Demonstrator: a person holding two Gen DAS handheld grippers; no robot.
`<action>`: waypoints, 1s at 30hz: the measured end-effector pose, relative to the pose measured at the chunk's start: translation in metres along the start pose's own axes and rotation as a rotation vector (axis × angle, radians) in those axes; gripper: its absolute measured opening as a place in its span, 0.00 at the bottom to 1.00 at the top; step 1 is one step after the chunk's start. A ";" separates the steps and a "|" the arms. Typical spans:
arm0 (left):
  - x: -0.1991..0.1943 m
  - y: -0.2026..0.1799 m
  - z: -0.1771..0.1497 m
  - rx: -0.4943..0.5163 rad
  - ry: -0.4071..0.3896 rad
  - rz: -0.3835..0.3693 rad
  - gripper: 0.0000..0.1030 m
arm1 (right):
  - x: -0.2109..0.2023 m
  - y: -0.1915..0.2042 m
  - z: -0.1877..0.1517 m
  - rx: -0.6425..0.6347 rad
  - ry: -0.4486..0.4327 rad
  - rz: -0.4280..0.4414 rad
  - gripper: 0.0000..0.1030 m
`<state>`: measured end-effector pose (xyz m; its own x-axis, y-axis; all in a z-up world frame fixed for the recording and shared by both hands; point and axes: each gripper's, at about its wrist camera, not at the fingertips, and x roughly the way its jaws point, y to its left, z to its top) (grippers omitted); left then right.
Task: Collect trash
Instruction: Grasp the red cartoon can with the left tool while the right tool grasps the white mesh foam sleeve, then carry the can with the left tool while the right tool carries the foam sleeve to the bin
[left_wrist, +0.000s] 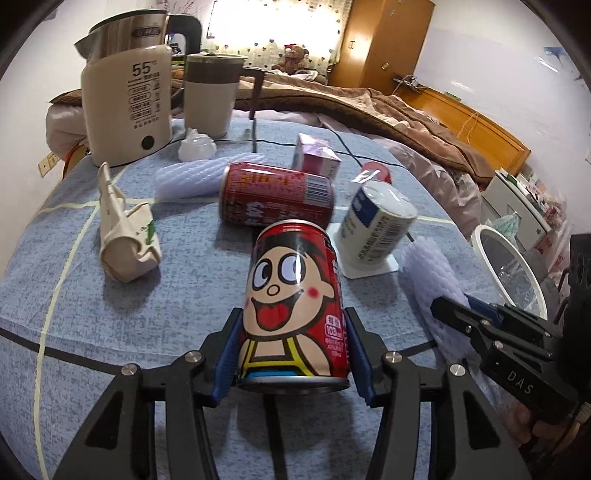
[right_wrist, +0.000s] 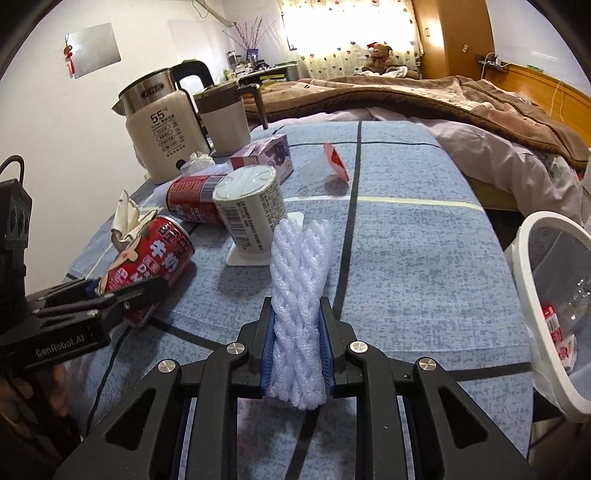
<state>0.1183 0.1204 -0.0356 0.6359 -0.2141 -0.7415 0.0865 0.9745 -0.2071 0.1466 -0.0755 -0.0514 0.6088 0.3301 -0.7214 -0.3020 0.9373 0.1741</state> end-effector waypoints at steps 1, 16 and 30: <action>0.000 -0.002 0.000 0.004 0.001 -0.005 0.53 | -0.002 -0.002 0.000 0.005 -0.004 -0.002 0.21; -0.013 -0.053 0.008 0.091 -0.037 -0.048 0.53 | -0.046 -0.037 0.001 0.076 -0.095 -0.069 0.21; -0.014 -0.131 0.020 0.201 -0.075 -0.132 0.53 | -0.103 -0.101 -0.004 0.168 -0.179 -0.173 0.21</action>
<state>0.1131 -0.0028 0.0145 0.6635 -0.3418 -0.6656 0.3188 0.9339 -0.1619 0.1117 -0.2041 0.0026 0.7647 0.1646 -0.6230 -0.0658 0.9817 0.1787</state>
